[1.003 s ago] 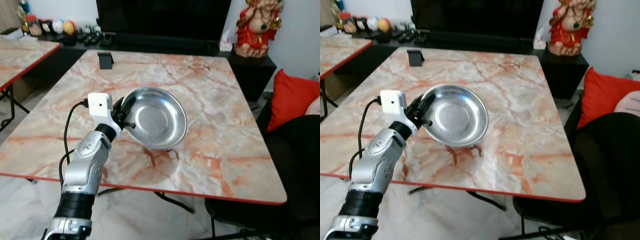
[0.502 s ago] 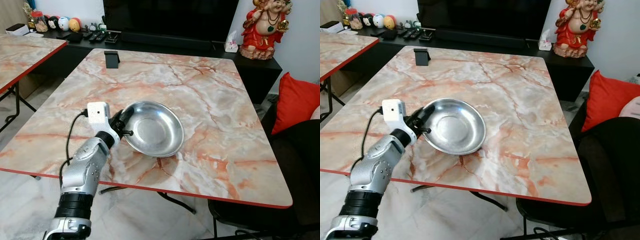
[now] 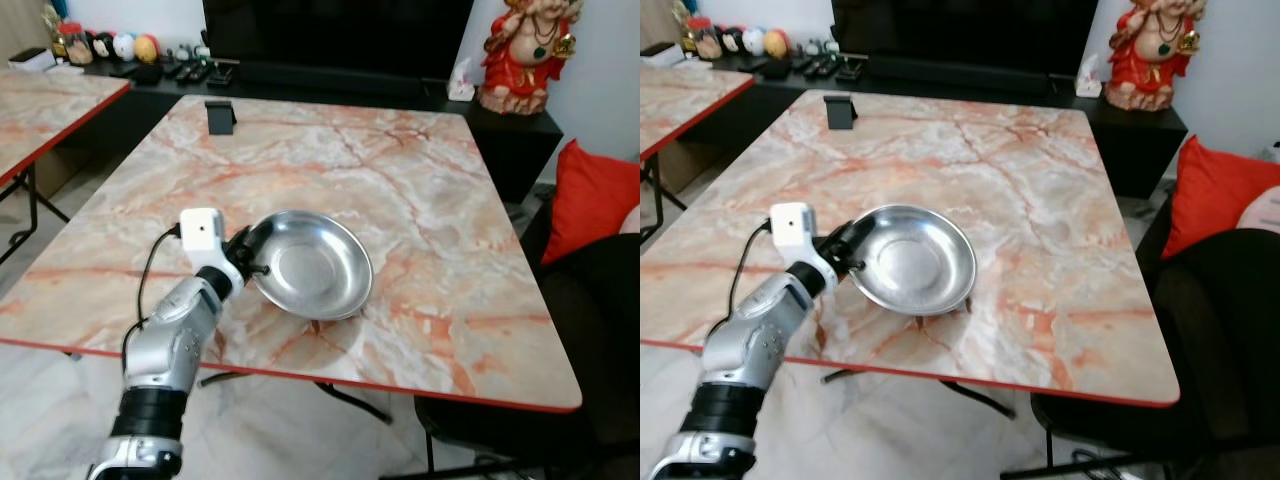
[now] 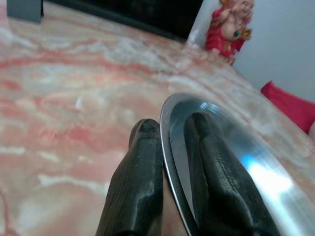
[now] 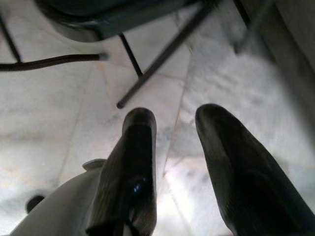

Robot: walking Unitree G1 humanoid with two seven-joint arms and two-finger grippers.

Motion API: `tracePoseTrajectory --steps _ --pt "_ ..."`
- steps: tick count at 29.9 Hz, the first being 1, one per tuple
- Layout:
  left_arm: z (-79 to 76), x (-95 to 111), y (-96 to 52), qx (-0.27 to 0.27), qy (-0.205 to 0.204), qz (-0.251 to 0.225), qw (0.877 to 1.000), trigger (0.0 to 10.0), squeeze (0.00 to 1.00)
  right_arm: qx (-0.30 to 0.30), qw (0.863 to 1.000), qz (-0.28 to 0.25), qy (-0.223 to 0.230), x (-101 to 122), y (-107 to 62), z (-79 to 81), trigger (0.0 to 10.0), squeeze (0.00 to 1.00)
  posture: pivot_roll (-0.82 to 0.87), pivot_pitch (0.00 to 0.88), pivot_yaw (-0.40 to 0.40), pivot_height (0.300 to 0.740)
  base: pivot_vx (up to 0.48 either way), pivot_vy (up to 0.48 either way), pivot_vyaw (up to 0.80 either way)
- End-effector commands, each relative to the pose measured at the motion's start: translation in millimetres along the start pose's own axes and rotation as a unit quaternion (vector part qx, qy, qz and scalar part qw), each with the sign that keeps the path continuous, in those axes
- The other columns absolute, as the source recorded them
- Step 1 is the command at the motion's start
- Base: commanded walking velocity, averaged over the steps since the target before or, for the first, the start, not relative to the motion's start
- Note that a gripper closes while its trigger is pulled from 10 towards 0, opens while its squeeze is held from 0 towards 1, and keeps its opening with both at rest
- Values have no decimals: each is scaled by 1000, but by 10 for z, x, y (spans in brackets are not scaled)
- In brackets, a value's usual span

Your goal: Setting the table

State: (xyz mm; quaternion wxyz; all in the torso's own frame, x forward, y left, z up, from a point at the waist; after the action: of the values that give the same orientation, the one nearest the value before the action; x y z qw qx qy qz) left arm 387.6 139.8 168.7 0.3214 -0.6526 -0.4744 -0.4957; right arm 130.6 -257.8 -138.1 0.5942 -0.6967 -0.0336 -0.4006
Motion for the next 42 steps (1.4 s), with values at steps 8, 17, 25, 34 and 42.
tracePoseTrajectory --steps 8,17,25,34,42 --pt "-102 495 264 -32 73 -35 996 10000 0 44 991 -1 -123 183 66 136 10000 0 110 0 -27 715 0 0 0" --pt "-12 47 195 -4 16 8 1000 10000 0 29 997 -7 -69 197 70 123 10000 0 61 0 -30 715 0 0 0" --pt "80 -115 100 9 0 25 1000 10000 0 15 998 4 -59 108 46 50 10000 0 46 0 -28 715 0 0 0" --pt "208 -165 45 26 8 35 999 10000 0 17 998 5 -59 73 30 23 10000 0 46 0 -35 715 0 0 0" --pt "227 -313 -24 23 14 65 998 10000 0 21 998 7 -63 65 25 10 10000 0 52 0 -44 715 0 0 0"
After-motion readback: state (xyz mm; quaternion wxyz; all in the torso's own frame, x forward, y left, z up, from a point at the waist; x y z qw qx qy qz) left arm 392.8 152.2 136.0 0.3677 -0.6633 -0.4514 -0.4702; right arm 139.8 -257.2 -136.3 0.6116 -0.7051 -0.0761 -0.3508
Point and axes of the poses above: a point about 5 cm out from each wrist's last joint towards the gripper, its own y axis pointing out of the wrist towards the gripper, its own x axis along the axis of the wrist's last joint, z = x × y, the point moved 5 cm from there along y, pointing out of the wrist towards the gripper, and after that the axes turned 2 degrees about -y, right-handed, at the moved point
